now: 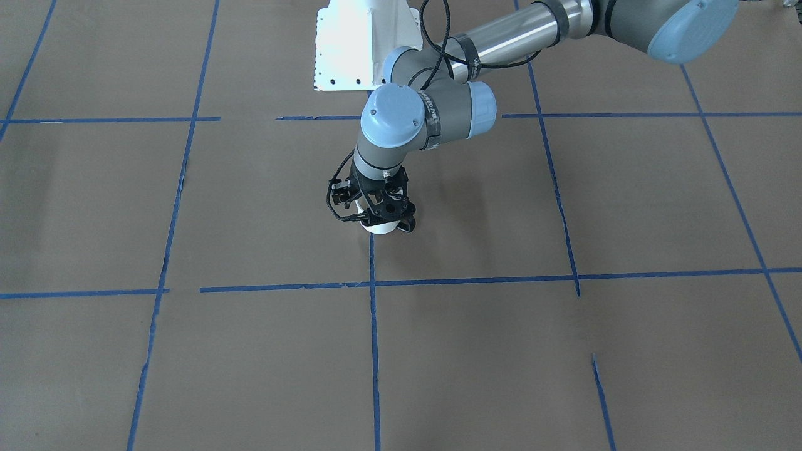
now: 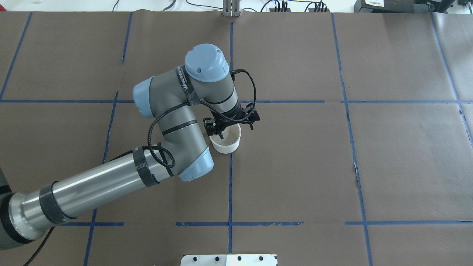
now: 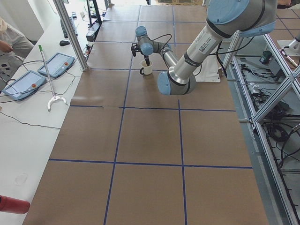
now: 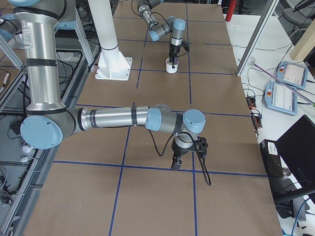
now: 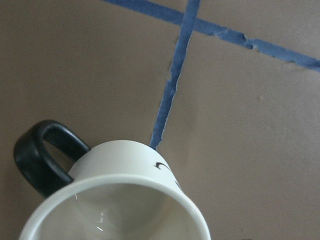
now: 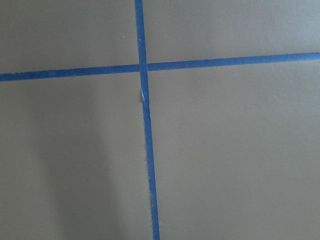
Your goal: Flip mug
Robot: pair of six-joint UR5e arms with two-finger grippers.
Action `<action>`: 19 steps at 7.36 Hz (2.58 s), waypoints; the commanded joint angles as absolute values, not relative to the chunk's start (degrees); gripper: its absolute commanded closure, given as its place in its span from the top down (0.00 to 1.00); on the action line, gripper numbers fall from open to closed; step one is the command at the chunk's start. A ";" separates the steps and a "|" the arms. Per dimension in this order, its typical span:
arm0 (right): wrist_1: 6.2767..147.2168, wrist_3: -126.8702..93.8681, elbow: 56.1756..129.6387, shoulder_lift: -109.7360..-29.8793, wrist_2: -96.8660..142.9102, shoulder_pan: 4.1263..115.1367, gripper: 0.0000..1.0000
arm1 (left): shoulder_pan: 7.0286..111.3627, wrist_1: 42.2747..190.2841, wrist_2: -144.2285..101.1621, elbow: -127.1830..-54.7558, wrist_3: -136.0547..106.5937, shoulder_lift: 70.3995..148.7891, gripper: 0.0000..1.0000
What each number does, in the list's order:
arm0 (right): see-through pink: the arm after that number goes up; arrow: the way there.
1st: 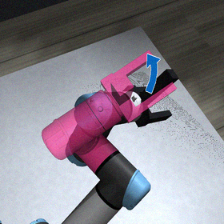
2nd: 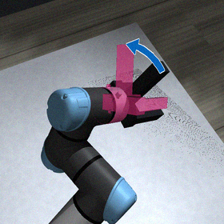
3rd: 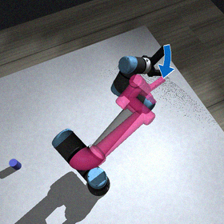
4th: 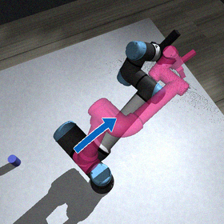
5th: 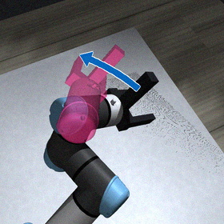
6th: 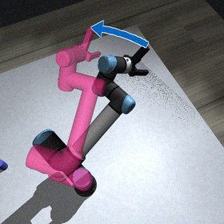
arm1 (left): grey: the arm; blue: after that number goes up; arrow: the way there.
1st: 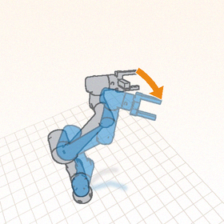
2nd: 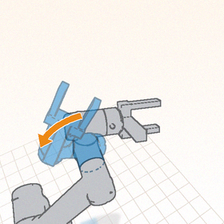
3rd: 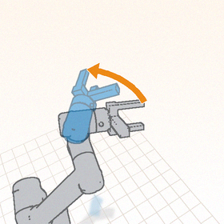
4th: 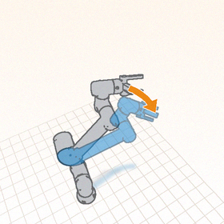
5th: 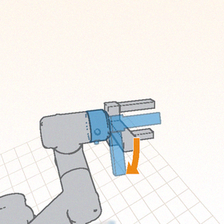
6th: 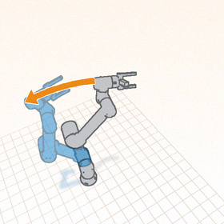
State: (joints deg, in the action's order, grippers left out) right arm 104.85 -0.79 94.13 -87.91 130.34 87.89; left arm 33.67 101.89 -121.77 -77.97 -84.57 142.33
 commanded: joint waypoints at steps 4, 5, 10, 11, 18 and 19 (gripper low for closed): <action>104.85 -0.79 94.13 -87.89 130.34 87.89 1.00 | 50.23 98.17 -128.49 -97.97 -57.84 120.21 1.00; 104.85 -0.79 94.13 -87.89 130.34 87.89 1.00 | 53.75 98.17 -128.50 -98.00 -46.35 113.88 1.00; 104.85 -0.79 94.13 -87.89 130.34 87.89 1.00 | 84.57 98.09 -128.67 -96.77 -1.68 89.42 1.00; 104.85 -0.79 94.13 -87.89 130.34 87.89 1.00 | 86.20 98.09 -128.67 -96.33 -1.32 88.43 1.00; 104.85 -0.79 94.13 -87.89 130.34 87.89 1.00 | 86.40 96.77 -136.40 -94.22 -1.14 88.24 1.00; 104.85 -0.79 94.13 -87.89 130.34 87.89 1.00 | 86.40 97.03 -135.88 -94.04 -1.14 88.24 1.00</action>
